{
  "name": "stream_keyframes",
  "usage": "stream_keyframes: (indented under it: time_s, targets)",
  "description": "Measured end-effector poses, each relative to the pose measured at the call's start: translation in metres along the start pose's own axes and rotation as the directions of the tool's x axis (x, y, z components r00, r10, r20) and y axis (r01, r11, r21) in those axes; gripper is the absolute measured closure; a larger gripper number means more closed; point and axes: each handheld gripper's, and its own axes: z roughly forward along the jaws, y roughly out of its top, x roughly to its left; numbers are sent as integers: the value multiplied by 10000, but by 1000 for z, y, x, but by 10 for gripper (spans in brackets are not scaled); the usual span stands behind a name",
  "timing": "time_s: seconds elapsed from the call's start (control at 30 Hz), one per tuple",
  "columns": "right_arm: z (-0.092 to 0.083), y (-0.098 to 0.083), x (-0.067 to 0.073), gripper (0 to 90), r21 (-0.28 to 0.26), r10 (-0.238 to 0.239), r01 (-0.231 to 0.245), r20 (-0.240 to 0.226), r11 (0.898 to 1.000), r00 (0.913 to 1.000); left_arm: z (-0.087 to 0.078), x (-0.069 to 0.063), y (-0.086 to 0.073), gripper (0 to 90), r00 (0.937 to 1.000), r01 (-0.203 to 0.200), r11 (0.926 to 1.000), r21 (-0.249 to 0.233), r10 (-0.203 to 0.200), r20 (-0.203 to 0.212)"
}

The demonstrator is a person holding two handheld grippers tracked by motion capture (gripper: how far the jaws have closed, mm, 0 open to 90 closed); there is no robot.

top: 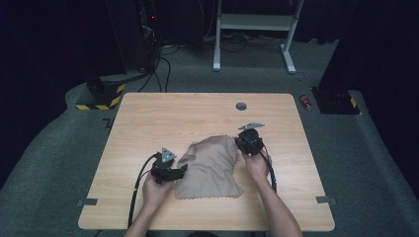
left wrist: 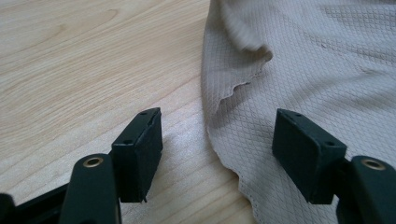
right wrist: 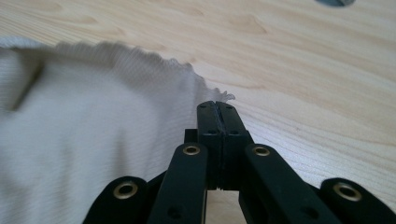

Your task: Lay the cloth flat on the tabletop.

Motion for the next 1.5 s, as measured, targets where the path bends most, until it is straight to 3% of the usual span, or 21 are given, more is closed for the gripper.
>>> stream_keyframes:
  time_s: [0.27,0.37,0.4,0.5,0.6,0.83,0.97,1.07,1.27,1.5]
  targets:
    - [24,-6,-17,890,498,327,-348,418,9982,9986,0,1,0,337,10000,-15,10000,22,15,18]
    - [28,-10,-18,836,607,424,-443,326,9972,9986,0,0,0,368,10000,-54,10000,-11,54,59]
    - [27,-10,-18,819,535,468,-480,239,9974,9986,-1,0,1,391,9999,-74,10000,39,74,87]
    - [16,-9,-15,791,147,203,-204,123,9997,9997,-5,-6,7,422,9978,-650,9979,81,651,-148]
    - [-1,-11,-9,788,-256,-59,55,-162,9997,9999,-8,-13,18,425,9959,-907,9959,-1,907,56]
    - [-9,-39,5,763,-68,-654,651,-552,9979,9963,6,-28,46,453,9889,-1477,9890,6,1477,168]
    - [-10,-53,6,757,-10,-594,595,-716,9982,9957,21,-38,56,488,9834,-1794,9831,365,1783,329]
    - [-11,-58,7,756,-82,-627,622,-820,9980,9947,36,-42,60,512,9789,-2045,9737,1006,2032,227]
    - [-11,-60,12,755,-77,-795,791,-922,9968,9926,46,-35,60,602,9883,-1523,9832,1009,1515,161]
    - [-8,-63,12,762,-70,-747,744,-972,9972,9925,47,-35,62,827,9825,-1800,9769,1153,1729,689]
